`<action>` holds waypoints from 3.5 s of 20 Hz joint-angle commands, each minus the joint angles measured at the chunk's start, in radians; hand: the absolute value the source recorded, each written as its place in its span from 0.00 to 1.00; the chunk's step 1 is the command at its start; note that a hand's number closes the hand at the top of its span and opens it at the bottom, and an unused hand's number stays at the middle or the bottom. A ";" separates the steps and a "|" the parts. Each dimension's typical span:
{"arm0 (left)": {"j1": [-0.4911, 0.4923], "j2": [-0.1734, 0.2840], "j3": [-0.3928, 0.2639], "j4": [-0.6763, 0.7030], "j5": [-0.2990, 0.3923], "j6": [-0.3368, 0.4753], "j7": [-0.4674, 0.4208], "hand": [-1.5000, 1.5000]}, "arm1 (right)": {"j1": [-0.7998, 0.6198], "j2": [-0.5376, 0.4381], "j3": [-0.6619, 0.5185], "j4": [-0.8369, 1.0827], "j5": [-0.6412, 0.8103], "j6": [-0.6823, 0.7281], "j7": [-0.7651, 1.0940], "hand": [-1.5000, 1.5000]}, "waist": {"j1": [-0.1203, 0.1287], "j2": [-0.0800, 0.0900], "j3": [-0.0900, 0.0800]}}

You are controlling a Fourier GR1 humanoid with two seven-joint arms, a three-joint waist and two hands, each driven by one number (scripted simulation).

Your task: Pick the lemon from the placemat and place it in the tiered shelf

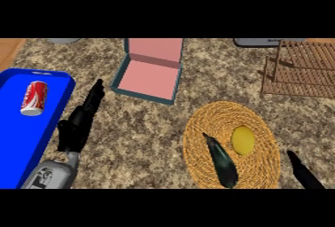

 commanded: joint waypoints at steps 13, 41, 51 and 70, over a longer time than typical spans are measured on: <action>-0.075 -0.025 -0.007 0.020 -0.016 -0.045 0.033 0.50 | 0.140 -0.507 0.237 -0.355 0.414 0.130 0.909 0.00 | 0.061 0.017 -0.007; -0.043 -0.051 0.032 0.071 -0.034 -0.069 -0.038 0.50 | -0.414 -0.387 0.401 -0.340 0.821 0.660 1.742 0.00 | 0.058 0.008 -0.003; -0.033 -0.077 0.028 0.079 -0.065 -0.053 -0.036 0.50 | -0.466 -0.174 0.385 -0.311 0.946 0.816 1.742 0.00 | 0.030 0.003 -0.002; 0.005 -0.075 0.070 0.067 -0.072 -0.082 -0.044 0.50 | -0.451 0.084 0.303 -0.163 1.134 0.949 1.650 0.00 | 0.029 0.003 0.000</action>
